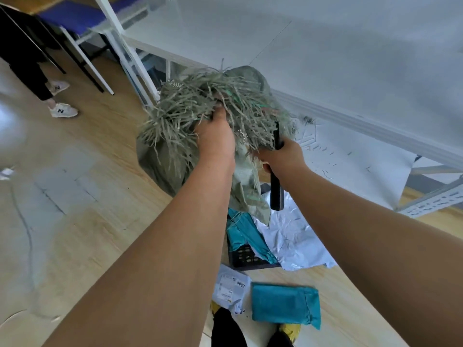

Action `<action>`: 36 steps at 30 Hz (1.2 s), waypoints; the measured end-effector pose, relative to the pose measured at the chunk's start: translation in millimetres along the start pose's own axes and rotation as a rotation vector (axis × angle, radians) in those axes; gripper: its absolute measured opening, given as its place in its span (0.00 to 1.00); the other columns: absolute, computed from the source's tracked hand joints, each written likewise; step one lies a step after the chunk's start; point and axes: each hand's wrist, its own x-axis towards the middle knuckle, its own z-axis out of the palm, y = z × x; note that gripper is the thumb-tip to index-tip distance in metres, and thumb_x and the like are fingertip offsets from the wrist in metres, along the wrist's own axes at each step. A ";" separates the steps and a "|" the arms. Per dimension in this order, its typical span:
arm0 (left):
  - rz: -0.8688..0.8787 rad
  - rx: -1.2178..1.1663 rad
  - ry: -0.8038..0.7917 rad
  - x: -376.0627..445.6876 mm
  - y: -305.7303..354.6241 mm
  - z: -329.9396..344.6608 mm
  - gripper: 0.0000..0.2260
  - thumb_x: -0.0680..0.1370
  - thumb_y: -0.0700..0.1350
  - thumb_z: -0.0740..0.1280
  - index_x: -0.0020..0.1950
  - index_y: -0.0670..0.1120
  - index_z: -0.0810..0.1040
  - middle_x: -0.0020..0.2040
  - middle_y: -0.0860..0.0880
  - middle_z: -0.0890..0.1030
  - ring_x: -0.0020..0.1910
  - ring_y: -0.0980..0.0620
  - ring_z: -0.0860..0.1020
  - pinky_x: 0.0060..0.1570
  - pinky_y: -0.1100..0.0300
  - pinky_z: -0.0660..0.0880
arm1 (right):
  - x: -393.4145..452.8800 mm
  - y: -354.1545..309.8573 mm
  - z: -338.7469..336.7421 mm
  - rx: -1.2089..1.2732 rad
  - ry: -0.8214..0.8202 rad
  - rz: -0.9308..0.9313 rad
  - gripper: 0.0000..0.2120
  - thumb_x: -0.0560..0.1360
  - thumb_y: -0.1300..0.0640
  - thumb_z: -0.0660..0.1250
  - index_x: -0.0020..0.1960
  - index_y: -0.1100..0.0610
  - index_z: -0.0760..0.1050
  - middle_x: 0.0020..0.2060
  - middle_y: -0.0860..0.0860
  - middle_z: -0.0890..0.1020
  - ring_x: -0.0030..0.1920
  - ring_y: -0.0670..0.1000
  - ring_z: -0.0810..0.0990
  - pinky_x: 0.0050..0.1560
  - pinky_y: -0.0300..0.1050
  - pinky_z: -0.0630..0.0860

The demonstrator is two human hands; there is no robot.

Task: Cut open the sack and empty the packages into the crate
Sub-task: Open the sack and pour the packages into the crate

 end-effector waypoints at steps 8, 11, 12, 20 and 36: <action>-0.044 0.049 -0.186 20.1 -7.2 -25.3 0.38 0.69 0.69 0.66 0.70 0.46 0.67 0.65 0.50 0.75 0.64 0.47 0.74 0.66 0.47 0.69 | -9.9 -35.6 15.0 0.215 -0.103 -0.107 0.07 0.76 0.69 0.63 0.43 0.58 0.71 0.31 0.53 0.79 0.28 0.49 0.78 0.29 0.40 0.71; -0.034 0.206 -0.373 19.6 -22.3 -35.7 0.33 0.69 0.67 0.68 0.67 0.49 0.72 0.64 0.57 0.74 0.65 0.50 0.72 0.62 0.54 0.63 | -5.5 -56.0 12.3 -0.043 -0.138 -0.205 0.05 0.76 0.65 0.67 0.45 0.58 0.72 0.29 0.52 0.78 0.25 0.46 0.77 0.27 0.39 0.70; -0.041 0.249 -0.434 20.1 -29.8 -38.5 0.27 0.71 0.63 0.70 0.64 0.49 0.74 0.62 0.57 0.75 0.64 0.51 0.72 0.60 0.54 0.62 | -3.8 -63.2 11.1 -0.096 -0.162 -0.225 0.06 0.75 0.65 0.67 0.44 0.58 0.71 0.28 0.52 0.78 0.24 0.46 0.76 0.26 0.40 0.70; 0.018 0.571 -0.521 12.6 -66.8 -38.2 0.29 0.79 0.55 0.64 0.73 0.40 0.65 0.72 0.43 0.69 0.70 0.44 0.69 0.65 0.55 0.65 | -3.5 -85.8 25.3 0.106 -0.294 -0.089 0.09 0.75 0.66 0.68 0.40 0.60 0.70 0.26 0.52 0.75 0.22 0.46 0.73 0.22 0.37 0.67; -0.068 -0.189 -0.243 40.9 -15.6 -50.5 0.08 0.83 0.44 0.57 0.53 0.43 0.74 0.49 0.42 0.83 0.44 0.47 0.84 0.38 0.55 0.82 | -7.5 -3.5 33.9 0.047 -0.349 0.087 0.05 0.77 0.56 0.68 0.53 0.54 0.79 0.43 0.50 0.81 0.42 0.49 0.77 0.36 0.40 0.78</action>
